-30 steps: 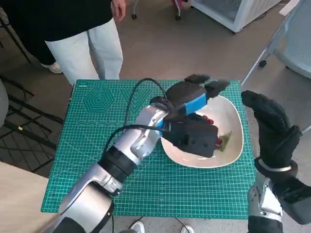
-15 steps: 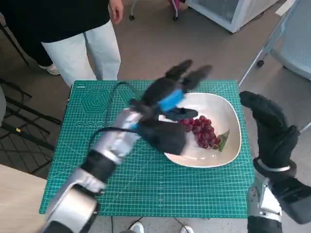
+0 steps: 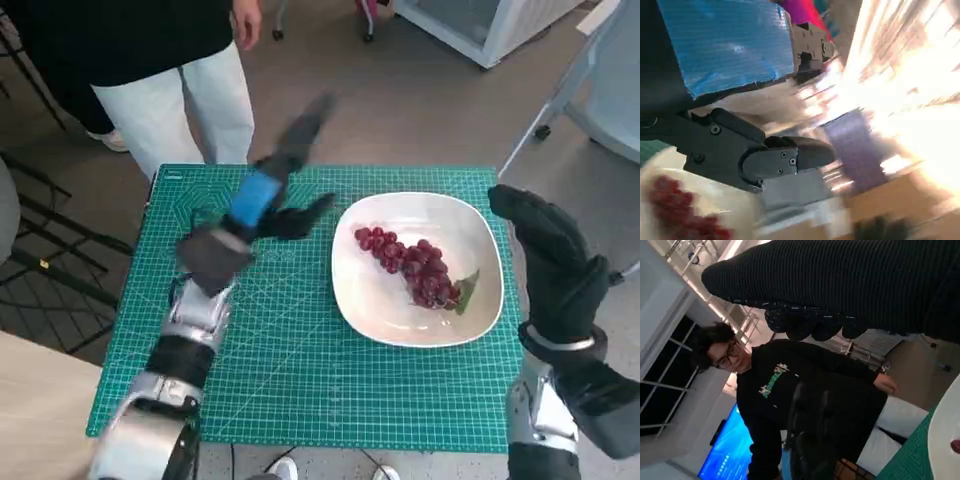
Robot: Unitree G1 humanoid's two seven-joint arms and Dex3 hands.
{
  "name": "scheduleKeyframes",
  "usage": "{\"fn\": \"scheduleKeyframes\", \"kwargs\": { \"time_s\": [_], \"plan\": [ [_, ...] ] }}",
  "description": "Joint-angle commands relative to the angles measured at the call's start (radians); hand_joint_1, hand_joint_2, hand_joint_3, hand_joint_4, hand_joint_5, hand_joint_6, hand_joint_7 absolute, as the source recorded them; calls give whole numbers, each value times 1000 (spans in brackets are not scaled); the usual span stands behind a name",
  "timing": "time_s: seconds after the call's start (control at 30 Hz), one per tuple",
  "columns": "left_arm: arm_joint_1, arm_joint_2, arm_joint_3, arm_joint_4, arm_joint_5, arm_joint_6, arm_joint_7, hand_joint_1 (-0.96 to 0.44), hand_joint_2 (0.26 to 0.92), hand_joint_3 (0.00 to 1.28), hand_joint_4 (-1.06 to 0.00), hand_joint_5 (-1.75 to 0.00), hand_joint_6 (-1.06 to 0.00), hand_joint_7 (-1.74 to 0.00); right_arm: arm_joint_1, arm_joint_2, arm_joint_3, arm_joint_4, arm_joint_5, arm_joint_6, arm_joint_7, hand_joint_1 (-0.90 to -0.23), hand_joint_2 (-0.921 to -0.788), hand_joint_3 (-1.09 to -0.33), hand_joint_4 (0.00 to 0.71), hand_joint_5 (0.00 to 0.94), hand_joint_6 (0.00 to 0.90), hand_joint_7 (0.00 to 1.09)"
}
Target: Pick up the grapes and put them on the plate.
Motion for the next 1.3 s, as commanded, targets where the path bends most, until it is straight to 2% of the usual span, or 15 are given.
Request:
{"fn": "scheduleKeyframes", "kwargs": {
  "time_s": [0.03, 0.47, 0.7, 1.3],
  "plan": [
    [55, 3, 48, 15, -51, -49, -49, -623, 921, 382, -59, -16, -92, -14, 5, 3, 4, 22, 3, 9, 10, -568, -921, -741, 170, 2, -1, 336],
    [197, -9, 104, -148, -138, -28, -118, -461, 921, 232, -131, -21, -120, -19, 0, 4, 3, 30, 7, 5, 18, -573, -921, -733, 172, 2, -1, 336],
    [260, -7, 111, -218, -130, -38, -106, -390, 921, 200, -199, -33, -161, -33, 1, -1, 1, 30, 9, 3, 23, -580, -921, -729, 170, 1, -1, 315],
    [297, -1, 136, -227, -108, -47, -51, -416, 921, 202, -295, -33, -253, -55, -7, -9, -5, 40, 13, 7, 35, -571, -921, -734, 161, 1, -1, 343]
  ]
}}
